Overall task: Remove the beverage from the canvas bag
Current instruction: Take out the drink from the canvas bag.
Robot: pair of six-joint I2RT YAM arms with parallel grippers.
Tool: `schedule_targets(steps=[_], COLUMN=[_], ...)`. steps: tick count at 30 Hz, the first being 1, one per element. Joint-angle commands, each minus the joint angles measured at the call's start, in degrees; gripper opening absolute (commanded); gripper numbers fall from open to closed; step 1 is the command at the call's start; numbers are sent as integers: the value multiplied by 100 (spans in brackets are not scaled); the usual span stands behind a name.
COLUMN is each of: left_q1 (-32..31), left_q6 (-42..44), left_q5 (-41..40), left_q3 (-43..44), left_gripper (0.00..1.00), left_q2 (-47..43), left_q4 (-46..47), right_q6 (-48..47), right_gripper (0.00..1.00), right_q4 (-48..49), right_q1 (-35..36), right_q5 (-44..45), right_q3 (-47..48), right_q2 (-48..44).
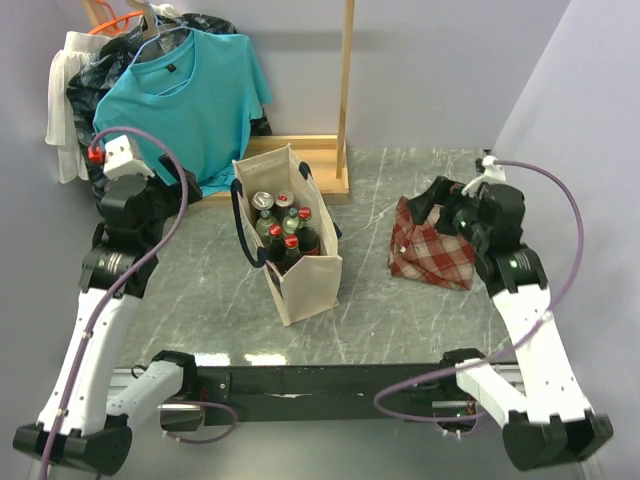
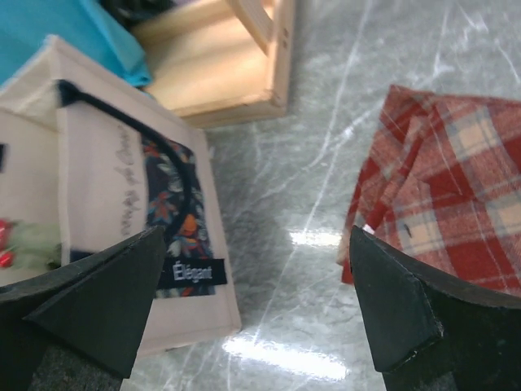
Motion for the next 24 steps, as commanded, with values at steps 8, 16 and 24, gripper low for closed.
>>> schedule_targets(steps=[8, 16, 24], left_q1=[-13, -13, -13], left_q6=[-493, -240, -116], left_q5=[-283, 570, 1132], left_q3=[426, 162, -92], left_gripper=[96, 96, 96], left_q2=[472, 68, -20], left_q4=[-1414, -1133, -774], right_q6=[-396, -536, -1081], right_gripper=[100, 100, 100], right_q4=[-291, -457, -720], right_q1=[26, 35, 948], right_q5=[-721, -1009, -731], right_q3=[308, 1106, 2599], right_q2=[-1165, -684, 826])
